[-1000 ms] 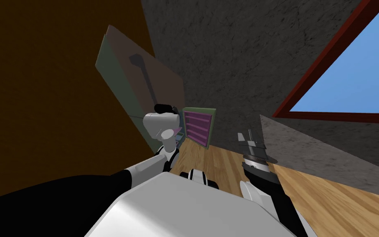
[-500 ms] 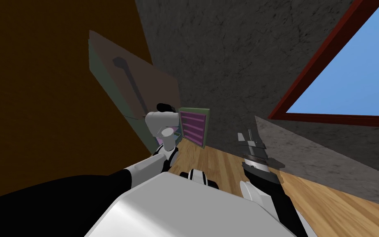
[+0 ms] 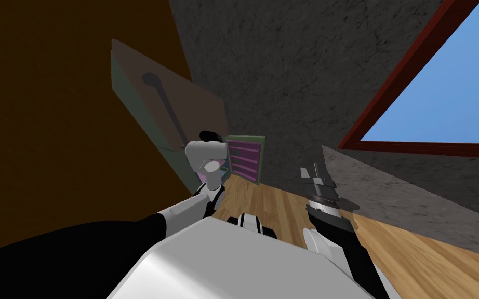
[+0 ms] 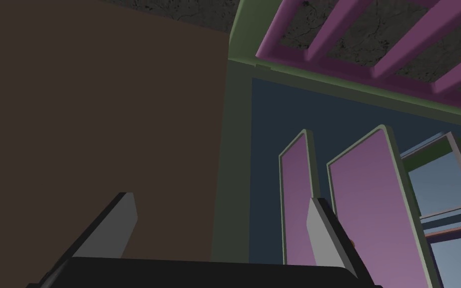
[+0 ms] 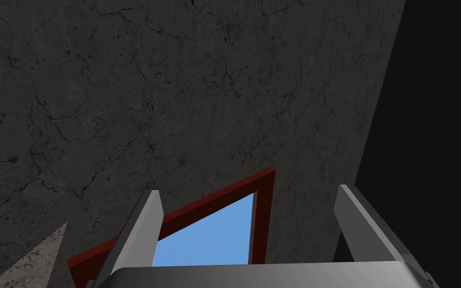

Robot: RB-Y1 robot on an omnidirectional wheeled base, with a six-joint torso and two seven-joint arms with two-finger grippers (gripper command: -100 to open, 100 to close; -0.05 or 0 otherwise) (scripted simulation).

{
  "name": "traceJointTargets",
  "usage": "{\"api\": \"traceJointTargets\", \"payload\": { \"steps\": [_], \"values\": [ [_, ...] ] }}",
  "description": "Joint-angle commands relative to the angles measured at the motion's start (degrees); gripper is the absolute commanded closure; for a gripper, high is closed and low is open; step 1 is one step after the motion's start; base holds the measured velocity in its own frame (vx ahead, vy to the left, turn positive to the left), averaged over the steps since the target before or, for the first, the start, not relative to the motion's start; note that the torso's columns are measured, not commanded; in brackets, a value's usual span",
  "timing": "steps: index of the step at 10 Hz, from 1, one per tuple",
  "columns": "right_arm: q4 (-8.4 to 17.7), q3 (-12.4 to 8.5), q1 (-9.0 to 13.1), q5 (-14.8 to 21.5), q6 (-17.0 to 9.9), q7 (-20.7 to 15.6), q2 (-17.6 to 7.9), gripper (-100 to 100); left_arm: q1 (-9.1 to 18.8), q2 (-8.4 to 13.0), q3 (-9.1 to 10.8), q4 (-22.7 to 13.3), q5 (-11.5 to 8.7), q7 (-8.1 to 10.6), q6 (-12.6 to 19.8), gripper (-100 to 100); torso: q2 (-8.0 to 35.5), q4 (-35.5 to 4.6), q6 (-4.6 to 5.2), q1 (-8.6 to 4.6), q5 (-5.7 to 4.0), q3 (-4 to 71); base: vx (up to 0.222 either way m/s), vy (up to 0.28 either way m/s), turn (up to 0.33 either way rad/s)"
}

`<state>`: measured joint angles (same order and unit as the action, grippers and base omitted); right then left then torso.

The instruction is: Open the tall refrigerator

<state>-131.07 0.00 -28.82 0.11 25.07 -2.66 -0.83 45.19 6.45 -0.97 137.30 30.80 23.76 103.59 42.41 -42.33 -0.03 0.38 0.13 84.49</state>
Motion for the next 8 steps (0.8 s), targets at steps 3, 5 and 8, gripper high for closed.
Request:
{"api": "traceJointTargets", "payload": {
  "steps": [3,5,8],
  "values": [
    [0.0,0.0,0.0,0.0,0.0,0.0,0.0,0,-0.7,0.4,-0.79,1.4,-2.3,-0.48,0.1,-100,-0.2,0.1,0.03,-0.44,-0.15,0.1,-0.043,0.226,-0.039],
    [0.0,0.0,0.0,0.0,0.0,0.0,0.0,0,-0.8,0.3,-1.13,2.5,-3.1,-0.61,0.4,-100,-0.2,0.0,0.02,-0.37,-0.13,0.1,-0.036,0.219,-0.034],
    [0.0,0.0,0.0,0.0,0.0,0.0,0.0,0,-1.0,1.4,-1.68,3.8,-4.5,-0.80,0.4,-100,-0.1,0.0,0.02,-0.34,-0.12,0.0,-0.055,0.219,-0.034]
  ]
}}
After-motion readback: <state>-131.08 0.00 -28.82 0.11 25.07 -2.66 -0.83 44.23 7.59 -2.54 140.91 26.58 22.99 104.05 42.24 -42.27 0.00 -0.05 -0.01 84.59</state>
